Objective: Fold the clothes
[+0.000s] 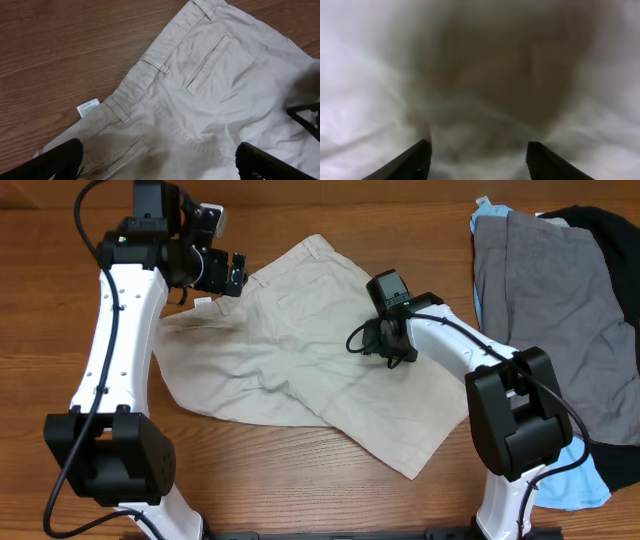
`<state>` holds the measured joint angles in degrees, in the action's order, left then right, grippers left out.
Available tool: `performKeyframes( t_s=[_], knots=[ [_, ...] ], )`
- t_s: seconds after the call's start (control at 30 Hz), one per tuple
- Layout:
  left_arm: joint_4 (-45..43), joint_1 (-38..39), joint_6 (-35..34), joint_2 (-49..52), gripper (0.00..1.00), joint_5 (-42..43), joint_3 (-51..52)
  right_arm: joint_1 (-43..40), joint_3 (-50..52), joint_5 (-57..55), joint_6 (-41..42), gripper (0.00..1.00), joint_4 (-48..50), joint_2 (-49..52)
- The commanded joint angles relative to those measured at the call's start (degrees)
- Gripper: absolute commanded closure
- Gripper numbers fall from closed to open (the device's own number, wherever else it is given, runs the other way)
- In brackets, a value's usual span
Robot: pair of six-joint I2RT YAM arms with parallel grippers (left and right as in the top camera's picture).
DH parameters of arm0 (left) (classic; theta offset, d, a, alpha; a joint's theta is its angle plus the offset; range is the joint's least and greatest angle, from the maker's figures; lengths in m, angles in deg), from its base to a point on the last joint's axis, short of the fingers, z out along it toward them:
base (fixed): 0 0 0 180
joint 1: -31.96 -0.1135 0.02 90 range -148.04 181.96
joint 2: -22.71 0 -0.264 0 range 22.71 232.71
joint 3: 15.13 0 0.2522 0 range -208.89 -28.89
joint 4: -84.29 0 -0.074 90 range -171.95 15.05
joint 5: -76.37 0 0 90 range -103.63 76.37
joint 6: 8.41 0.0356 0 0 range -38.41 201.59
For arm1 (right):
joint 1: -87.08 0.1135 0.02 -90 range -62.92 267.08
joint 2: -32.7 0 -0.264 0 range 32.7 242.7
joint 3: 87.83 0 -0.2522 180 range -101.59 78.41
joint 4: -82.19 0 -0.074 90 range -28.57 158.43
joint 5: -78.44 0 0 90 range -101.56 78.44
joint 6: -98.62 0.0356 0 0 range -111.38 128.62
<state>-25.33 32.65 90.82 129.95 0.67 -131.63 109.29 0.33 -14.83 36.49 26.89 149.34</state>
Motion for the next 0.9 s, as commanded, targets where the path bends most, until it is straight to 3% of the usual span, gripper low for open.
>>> performKeyframes(
  t_s=[0.0, 0.3, 0.47, 0.6, 0.63, 0.67, 0.87],
  knots=[
    [-0.35, 0.26, 1.09, 1.25, 0.0, 0.11, -0.87, -0.68, 0.85, -3.39, 0.66, 0.36, 5.18, 3.89],
    [-0.33, 0.85, 1.05, 1.25, 0.0, 0.11, -0.87, -8.13, -0.11, -6.73, -4.09, 0.37, 35.89, 16.06],
    [-0.13, 0.85, 1.03, 1.25, 0.0, 0.11, -0.87, -14.47, -10.73, 1.55, -4.33, 0.3, 35.65, 16.04],
    [-0.31, 0.85, 1.03, 1.25, 0.0, 0.09, -0.87, -17.09, -25.29, 8.17, -9.46, 0.12, 25.79, 16.04],
    [-0.37, 0.83, 1.03, 1.25, 0.0, 0.09, -0.87, -17.2, -29.24, 9.09, -10.75, 0.03, 21.55, 16.04],
    [-0.42, 0.85, 1.03, 1.25, 0.0, 0.11, -0.87, -17.27, -35.43, 10.49, -11.87, 0.0, 14.23, 16.02],
    [-0.5, 0.81, 0.28, 1.22, 0.0, 0.13, -0.9, -17.03, -62.58, 19.87, -11.85, 0.0, -25.53, 15.96]
  ],
)
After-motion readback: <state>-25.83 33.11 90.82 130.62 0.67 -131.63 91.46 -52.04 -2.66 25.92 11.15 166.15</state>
